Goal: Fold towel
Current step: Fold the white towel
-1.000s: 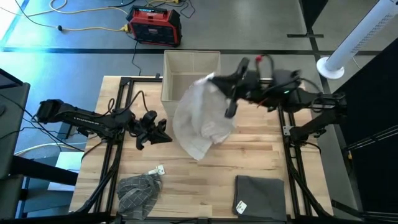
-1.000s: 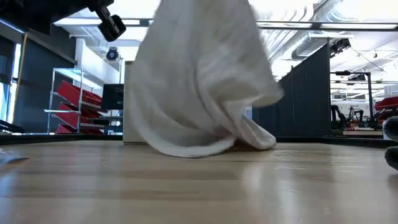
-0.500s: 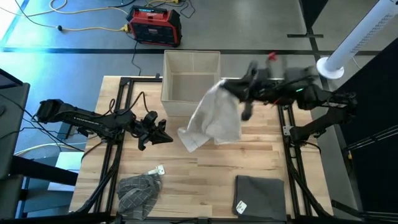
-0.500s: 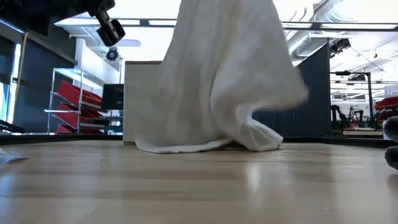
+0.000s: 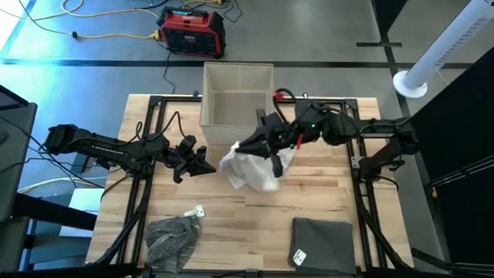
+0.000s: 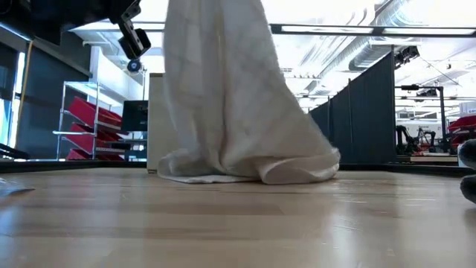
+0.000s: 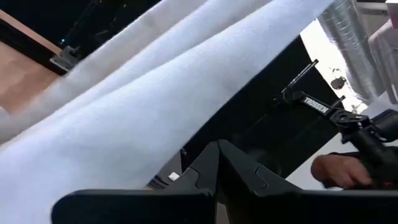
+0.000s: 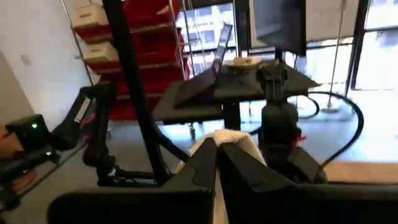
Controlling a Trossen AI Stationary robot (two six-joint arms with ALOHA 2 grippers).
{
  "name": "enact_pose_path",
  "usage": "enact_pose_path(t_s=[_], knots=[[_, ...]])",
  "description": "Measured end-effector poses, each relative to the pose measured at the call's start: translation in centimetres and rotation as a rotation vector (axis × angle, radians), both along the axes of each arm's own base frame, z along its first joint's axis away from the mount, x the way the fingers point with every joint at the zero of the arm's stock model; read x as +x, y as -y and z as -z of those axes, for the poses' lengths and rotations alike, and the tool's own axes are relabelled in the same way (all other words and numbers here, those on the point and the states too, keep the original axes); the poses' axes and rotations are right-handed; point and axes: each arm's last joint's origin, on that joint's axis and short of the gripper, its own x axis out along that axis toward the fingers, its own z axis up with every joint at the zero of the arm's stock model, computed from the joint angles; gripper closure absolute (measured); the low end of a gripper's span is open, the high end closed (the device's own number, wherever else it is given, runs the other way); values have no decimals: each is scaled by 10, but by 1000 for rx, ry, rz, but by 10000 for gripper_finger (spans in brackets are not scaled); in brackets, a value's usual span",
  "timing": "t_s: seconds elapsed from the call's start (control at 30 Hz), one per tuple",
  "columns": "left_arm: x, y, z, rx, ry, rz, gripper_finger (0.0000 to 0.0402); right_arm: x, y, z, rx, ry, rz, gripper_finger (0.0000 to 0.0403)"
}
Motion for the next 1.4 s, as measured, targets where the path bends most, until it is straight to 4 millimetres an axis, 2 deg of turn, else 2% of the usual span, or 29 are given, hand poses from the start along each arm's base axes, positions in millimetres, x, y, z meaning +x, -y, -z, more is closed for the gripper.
enact_pose_path(t_s=[0.17, 0.3, 0.4, 0.5, 0.67, 0.8, 0.93, 1.03, 1.13, 1.27, 1.4], knots=[[0, 0, 5, 40, -44, 3, 401, 2, 0, 50, -56, -403, -33, 403], [0, -4, 17, 41, -171, -16, 401, 14, -6, 87, 2, -610, -211, 403], [0, -7, 26, 30, -263, -28, 401, 29, -10, 117, 59, -722, -323, 403], [-1, -8, 30, 19, -312, -36, 401, 42, -14, 140, 137, -808, -307, 397], [-1, -8, 32, 14, -329, -35, 401, 54, -15, 168, 216, -929, -266, 348], [-2, -8, 32, 15, -331, -36, 401, 51, -12, 164, 204, -922, -251, 288], [-2, -10, 32, 13, -336, -45, 401, 33, 2, 152, 70, -985, -78, 250], [-2, -10, 32, 13, -335, -49, 401, 15, 10, 144, -228, -1035, 36, 243], [-2, -9, 32, 6, -339, -48, 401, 12, 16, 142, -468, -1009, 45, 245], [-2, -4, 32, -35, -352, -21, 401, 24, 27, 148, -522, -877, -44, 252], [-3, 6, 32, -66, -366, 17, 401, 32, 46, 173, -501, -825, -16, 253]])
